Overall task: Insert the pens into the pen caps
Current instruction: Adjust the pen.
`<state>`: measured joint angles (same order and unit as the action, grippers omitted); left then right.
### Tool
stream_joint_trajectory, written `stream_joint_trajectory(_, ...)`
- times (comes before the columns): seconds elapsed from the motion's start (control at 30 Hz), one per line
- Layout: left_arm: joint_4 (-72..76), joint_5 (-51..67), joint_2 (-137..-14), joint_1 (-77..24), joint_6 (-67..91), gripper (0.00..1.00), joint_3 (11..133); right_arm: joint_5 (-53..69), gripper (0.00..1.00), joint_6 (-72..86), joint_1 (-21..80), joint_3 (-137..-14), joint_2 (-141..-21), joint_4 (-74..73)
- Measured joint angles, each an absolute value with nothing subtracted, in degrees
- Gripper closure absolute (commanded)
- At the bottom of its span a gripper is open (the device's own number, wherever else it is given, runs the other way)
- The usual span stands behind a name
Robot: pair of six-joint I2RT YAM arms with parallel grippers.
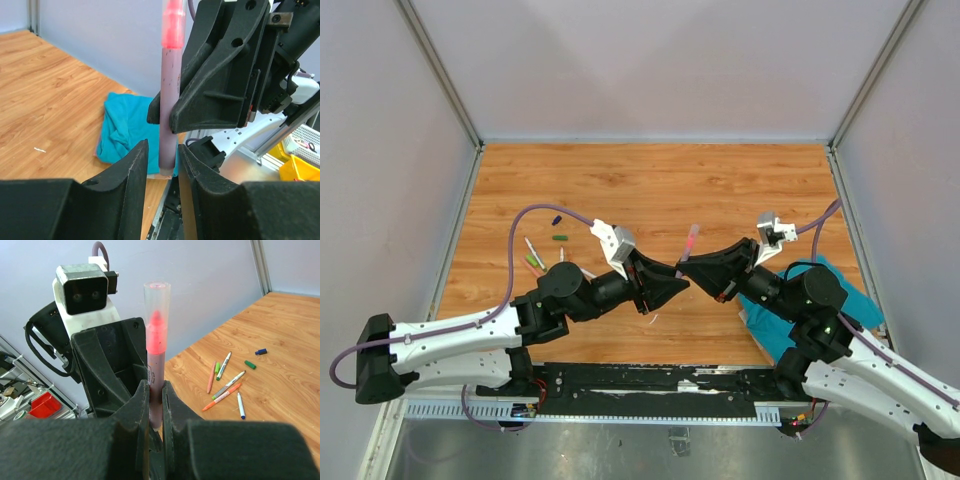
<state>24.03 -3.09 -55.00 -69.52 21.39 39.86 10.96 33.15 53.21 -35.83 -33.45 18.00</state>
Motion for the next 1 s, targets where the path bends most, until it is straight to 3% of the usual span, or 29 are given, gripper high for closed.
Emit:
stream_joint_trajectory(0.23,24.56,-2.90,-54.85,-69.52,21.28,0.71,40.16,11.29,0.99,33.34,53.21,-34.39,-33.71,18.02)
stream_joint_trajectory(0.5,24.58,-3.33,-54.81,-69.52,21.06,0.99,40.16,12.23,0.99,34.33,53.21,-34.17,-33.76,18.41)
stream_joint_trajectory(0.67,24.51,-3.75,-54.81,-69.52,21.41,1.00,40.16,12.32,0.99,34.37,53.21,-33.98,-33.71,18.79)
stream_joint_trajectory(1.0,23.22,-4.38,-54.83,-69.52,21.41,0.99,40.16,11.77,0.66,32.49,53.21,-34.33,-32.80,16.08)
